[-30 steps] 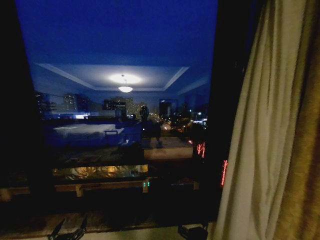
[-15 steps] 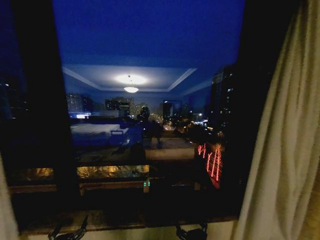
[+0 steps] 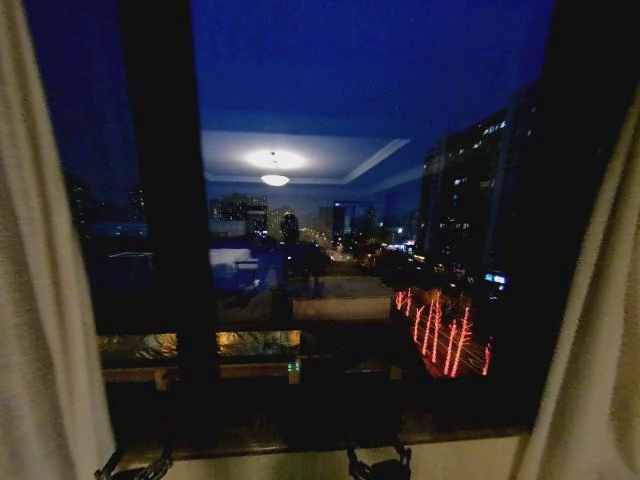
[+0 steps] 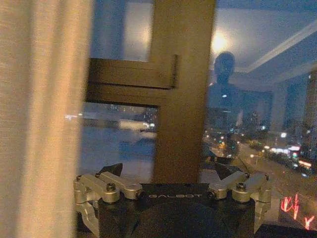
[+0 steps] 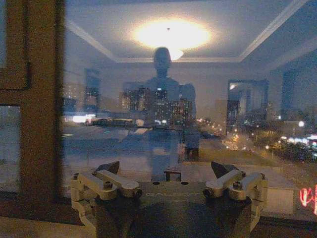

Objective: Open the curtains by pulling them apart, changing their state from closed to fully open.

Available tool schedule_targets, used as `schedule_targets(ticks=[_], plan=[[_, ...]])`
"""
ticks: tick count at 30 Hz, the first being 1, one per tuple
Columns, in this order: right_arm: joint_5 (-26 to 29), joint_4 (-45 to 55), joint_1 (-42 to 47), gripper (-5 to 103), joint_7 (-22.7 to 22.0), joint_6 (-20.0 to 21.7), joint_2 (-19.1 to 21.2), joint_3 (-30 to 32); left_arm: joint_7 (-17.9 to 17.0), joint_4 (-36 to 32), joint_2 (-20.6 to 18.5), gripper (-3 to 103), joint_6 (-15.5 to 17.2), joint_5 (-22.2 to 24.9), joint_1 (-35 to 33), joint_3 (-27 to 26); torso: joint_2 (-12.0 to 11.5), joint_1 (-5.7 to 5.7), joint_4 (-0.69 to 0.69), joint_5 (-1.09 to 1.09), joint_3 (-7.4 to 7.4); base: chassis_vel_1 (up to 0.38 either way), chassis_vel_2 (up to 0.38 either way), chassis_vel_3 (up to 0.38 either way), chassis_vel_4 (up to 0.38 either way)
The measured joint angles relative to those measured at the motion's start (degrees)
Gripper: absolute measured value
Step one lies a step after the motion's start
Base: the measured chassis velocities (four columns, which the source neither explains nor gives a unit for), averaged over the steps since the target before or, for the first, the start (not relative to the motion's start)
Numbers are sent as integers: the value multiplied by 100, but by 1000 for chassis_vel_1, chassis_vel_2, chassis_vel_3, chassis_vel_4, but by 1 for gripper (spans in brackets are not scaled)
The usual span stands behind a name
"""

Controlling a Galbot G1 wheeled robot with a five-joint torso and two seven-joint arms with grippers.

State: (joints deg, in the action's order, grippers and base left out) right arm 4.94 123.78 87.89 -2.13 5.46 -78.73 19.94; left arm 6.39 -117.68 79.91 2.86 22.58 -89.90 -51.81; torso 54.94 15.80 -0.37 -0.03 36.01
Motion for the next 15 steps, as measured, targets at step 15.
schedule_targets(ticks=[15], plan=[[-3,22,37,100,8,-64,1,-6,0,-5,31,100,-6,-25,-1,3,0,0,-1,4,1,402,305,-404,-296]])
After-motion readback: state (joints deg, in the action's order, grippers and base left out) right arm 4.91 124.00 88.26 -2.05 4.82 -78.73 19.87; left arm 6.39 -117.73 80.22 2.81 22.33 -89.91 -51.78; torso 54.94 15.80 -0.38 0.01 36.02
